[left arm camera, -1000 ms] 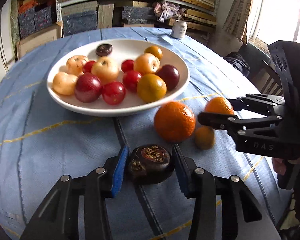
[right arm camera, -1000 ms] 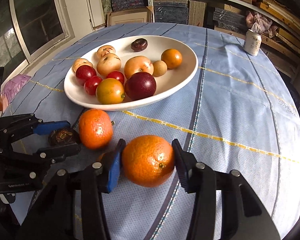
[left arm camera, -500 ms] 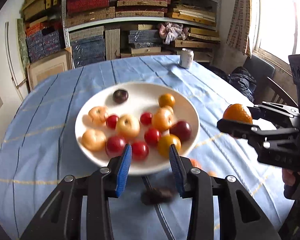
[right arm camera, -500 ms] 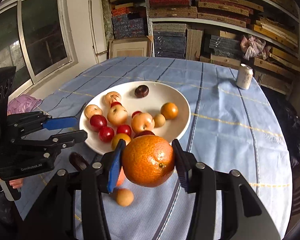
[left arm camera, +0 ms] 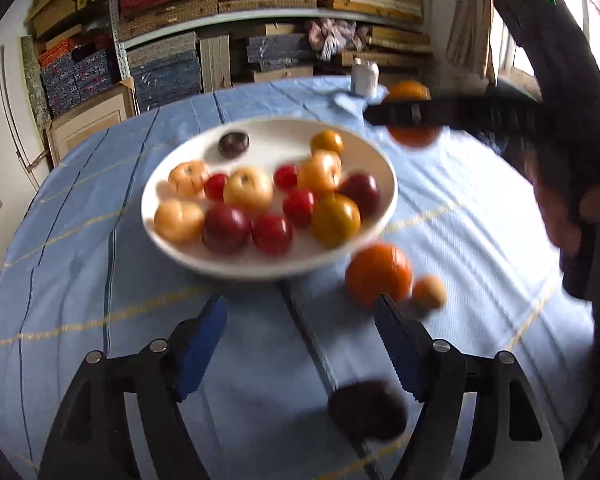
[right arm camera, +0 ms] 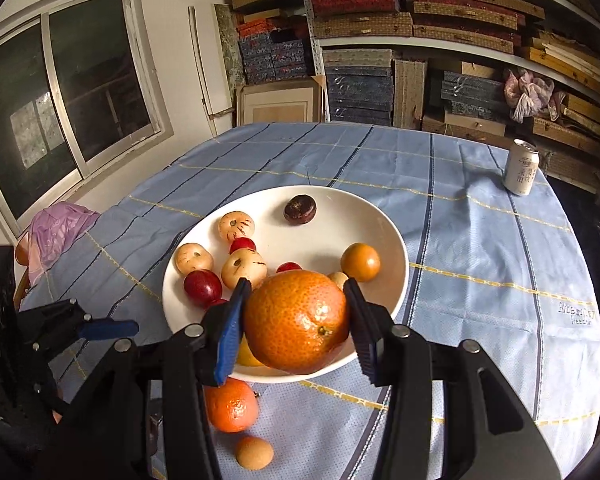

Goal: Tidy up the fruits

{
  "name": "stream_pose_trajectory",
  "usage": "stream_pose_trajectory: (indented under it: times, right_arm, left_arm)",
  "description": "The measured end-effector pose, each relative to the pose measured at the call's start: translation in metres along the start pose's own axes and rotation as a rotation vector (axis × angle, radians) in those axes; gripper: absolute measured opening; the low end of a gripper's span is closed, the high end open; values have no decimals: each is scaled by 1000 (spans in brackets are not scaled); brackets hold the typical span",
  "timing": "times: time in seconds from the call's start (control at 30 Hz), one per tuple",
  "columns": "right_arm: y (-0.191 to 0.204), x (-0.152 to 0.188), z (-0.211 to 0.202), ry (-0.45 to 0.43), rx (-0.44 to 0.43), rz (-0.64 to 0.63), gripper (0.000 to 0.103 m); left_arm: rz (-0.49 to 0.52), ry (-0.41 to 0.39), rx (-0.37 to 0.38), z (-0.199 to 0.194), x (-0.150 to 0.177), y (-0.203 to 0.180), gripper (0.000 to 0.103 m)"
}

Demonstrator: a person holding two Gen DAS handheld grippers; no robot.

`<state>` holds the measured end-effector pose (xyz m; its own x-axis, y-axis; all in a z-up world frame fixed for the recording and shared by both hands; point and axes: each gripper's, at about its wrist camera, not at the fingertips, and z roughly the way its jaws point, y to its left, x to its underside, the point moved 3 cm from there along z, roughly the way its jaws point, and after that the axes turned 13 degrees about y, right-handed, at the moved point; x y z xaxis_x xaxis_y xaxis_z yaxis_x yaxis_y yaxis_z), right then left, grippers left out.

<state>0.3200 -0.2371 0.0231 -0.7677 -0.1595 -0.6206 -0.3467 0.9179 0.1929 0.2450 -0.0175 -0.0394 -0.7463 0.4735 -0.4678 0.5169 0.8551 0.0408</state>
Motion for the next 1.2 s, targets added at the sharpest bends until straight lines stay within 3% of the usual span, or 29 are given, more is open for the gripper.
stream_pose_trajectory:
  times: [0.3, 0.57, 0.73, 0.97, 1.13, 1.2]
  right_arm:
    - [-1, 28, 2, 41, 6, 6, 47]
    - [-12, 47, -3, 43, -26, 62, 47]
    - [-9, 49, -4, 40, -38, 52, 47]
    - [-11, 50, 2, 64, -37, 54, 47]
    - [-10, 51, 6, 75, -42, 47, 47]
    - [-9, 51, 8, 80, -41, 44, 47]
  left_arm:
    - [-21, 44, 52, 20, 11, -13, 83]
    - [-6, 68, -22, 34, 4, -26, 88]
    - [-17, 39, -62, 40, -12, -31, 89]
    - [-43, 4, -6, 40, -25, -34, 88]
    - [-86, 21, 27, 54, -32, -35, 87]
    - [-112, 16, 78, 55, -34, -35, 72]
